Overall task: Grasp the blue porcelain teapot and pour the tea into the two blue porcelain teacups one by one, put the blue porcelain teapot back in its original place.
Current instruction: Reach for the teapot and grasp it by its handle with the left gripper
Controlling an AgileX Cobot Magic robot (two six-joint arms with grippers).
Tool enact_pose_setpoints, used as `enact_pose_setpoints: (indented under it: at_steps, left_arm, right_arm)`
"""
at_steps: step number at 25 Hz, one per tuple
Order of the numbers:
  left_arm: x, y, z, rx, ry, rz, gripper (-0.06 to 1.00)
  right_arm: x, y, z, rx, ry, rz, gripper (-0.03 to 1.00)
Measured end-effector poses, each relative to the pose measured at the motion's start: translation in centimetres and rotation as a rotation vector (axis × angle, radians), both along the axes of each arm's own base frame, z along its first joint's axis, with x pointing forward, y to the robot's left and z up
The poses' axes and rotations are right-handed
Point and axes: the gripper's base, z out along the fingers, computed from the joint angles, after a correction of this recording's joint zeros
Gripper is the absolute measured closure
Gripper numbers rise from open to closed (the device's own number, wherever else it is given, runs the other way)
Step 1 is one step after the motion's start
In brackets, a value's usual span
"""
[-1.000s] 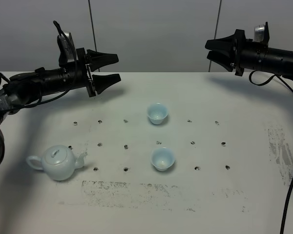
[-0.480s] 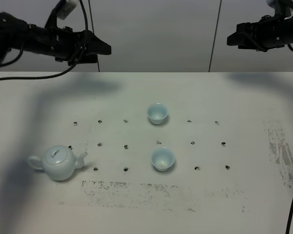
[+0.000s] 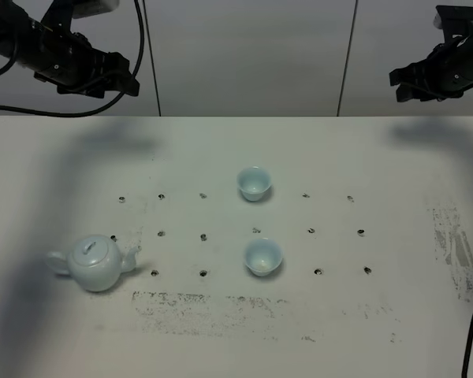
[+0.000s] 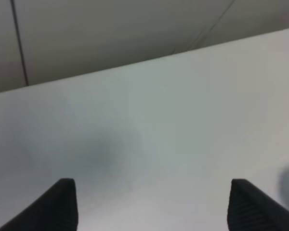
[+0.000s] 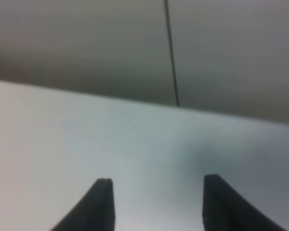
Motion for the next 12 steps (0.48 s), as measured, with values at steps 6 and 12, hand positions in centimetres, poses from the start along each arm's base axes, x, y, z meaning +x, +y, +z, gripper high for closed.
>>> enact_pose_setpoints:
  at_steps: [6, 12]
  left_arm:
    - [-0.7, 1.4, 0.2, 0.162, 0.044, 0.054, 0.26]
    - [-1.9, 2.6, 2.3, 0.284, 0.035, 0.102, 0.35]
  right_arm:
    - [-2.8, -0.9, 0.6, -0.214, 0.153, -0.041, 0.54]
    - [-5.8, -1.5, 0.3, -0.316, 0.277, -0.086, 0.54]
